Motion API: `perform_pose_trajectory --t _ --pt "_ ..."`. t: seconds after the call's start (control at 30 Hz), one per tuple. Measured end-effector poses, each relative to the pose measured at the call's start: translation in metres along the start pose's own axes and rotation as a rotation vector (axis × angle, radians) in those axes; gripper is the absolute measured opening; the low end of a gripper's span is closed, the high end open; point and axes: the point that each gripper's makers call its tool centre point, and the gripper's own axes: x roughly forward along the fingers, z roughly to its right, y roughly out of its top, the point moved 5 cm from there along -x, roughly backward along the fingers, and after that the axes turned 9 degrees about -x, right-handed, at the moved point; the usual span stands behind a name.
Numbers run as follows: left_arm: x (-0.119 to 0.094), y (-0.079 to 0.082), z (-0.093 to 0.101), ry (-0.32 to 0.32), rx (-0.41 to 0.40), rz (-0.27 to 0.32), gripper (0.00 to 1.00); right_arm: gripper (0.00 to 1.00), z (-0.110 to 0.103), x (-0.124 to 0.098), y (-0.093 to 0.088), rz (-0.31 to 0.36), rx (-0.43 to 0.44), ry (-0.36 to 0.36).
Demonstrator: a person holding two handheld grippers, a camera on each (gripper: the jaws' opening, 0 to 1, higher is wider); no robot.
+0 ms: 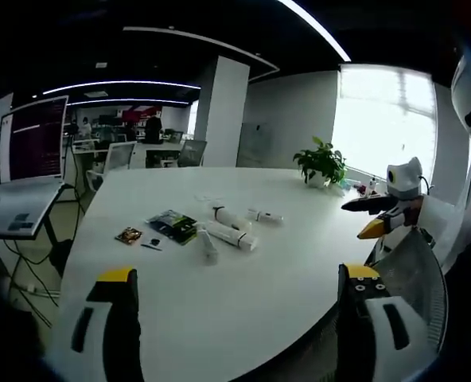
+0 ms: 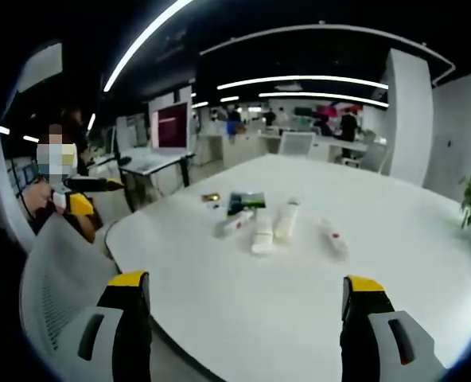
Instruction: Arrange the skincare products in the storage area until every visible bottle or jar stands upright without overlapping.
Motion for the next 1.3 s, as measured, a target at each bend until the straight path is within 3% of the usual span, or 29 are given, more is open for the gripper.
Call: perform_pose_trajectory --t 0.37,0.73,1.03,1.27,1.3 --pt "0.005 -0.001 -0.008 0.009 -0.005 -0.015 0.99 0.97 0.015 0.017 0.007 -0.014 -0.022 0.027" --pt "0.023 0.003 -0.011 -0.004 0.001 -0.013 0.99 0.97 0.038 0.049 0.009 -0.063 -0.042 0.041" --pt "0.039 -0.005 -0.008 -0.030 -0.034 -0.005 0.99 0.93 0.052 0.084 0.012 -0.120 -0.077 0.080" --pt "0.040 -0.009 -0.015 -0.022 -0.083 0.013 0.99 0.78 0.063 0.112 0.028 -0.129 -0.029 0.101" --pt "0.040 -0.009 -0.016 -0.022 -0.091 0.023 0.99 0.75 0.063 0.117 0.028 -0.154 -0.010 0.118"
